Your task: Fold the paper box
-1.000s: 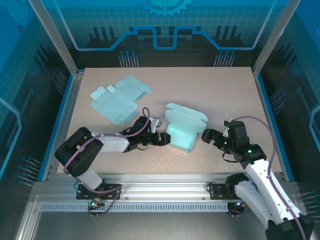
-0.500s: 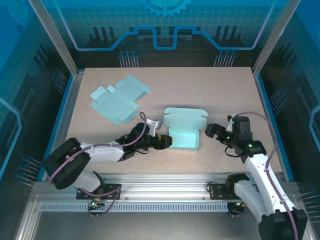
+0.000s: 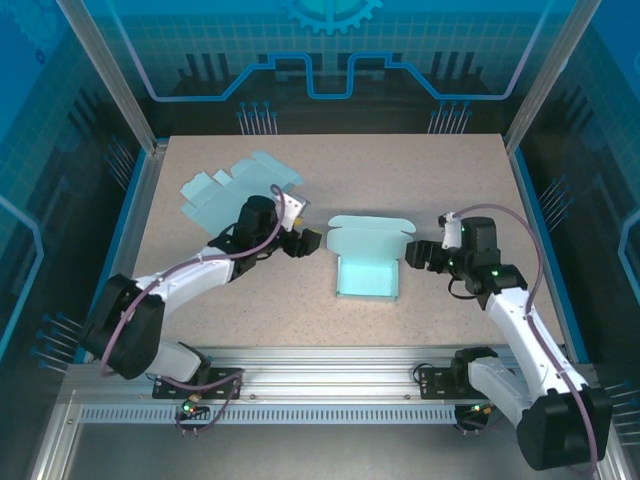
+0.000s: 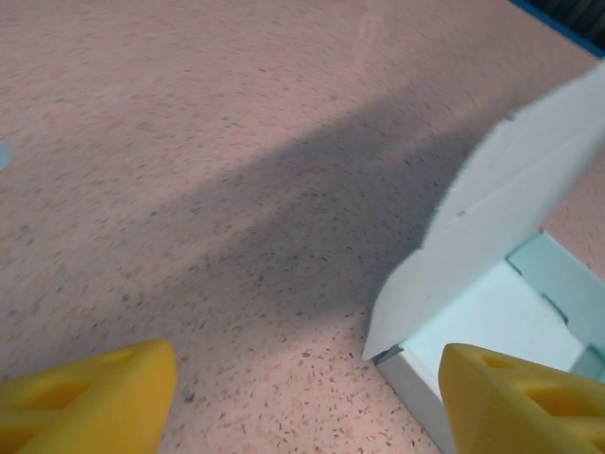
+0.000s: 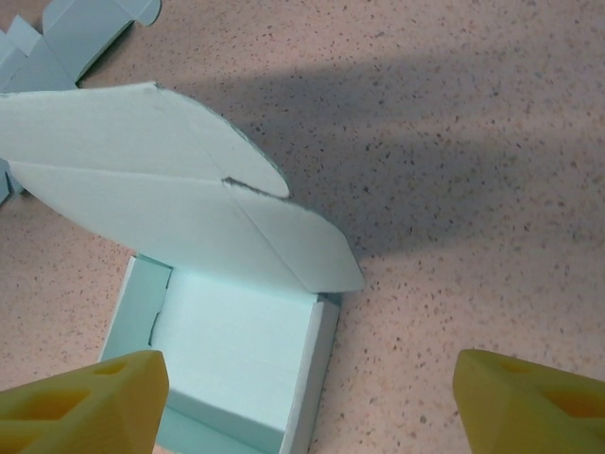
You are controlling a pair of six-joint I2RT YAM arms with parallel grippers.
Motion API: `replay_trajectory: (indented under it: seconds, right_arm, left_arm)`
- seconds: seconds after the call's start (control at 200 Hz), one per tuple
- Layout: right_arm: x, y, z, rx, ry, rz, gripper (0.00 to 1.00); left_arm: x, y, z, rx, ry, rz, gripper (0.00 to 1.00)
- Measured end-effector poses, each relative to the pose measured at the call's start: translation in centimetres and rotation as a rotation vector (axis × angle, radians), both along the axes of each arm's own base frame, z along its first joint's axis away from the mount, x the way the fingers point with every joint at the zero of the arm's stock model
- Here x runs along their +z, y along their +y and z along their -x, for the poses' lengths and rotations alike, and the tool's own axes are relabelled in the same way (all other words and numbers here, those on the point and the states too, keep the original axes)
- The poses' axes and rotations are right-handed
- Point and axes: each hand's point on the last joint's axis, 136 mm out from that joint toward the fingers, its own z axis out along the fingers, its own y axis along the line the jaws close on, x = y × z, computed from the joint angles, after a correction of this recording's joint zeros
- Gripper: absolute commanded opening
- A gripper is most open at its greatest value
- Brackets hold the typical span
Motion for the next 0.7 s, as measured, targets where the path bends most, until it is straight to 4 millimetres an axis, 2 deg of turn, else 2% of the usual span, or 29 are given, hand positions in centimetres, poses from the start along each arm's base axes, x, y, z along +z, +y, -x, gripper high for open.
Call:
replay_trajectory:
  seconds: [0.21, 0.44, 0.585, 0.7]
  right_arm:
    - [-1.3, 0.6, -1.5, 0.063, 0.025, 0.027, 0.76]
    - [-2.4, 1.1, -3.3, 0.100, 0.035, 0.030, 0.74]
    - [-2.6, 1.6, -4.3, 0.124, 0.033, 0.022, 0.67]
    - [-3.0, 2.0, -4.8, 0.148, 0.041, 0.013, 0.58]
  left_arm:
    - [-1.2, -2.2, 0.1, -0.162, 0.007, -0.026, 0.74]
    - [-1.1, -3.8, -0.7, -0.234, 0.017, -0.011, 0.67]
    - [-1.5, -4.7, -1.0, -0.259, 0.034, -0.010, 0.62]
    - [-2.3, -5.3, -0.5, -0.283, 0.055, -0.022, 0.56]
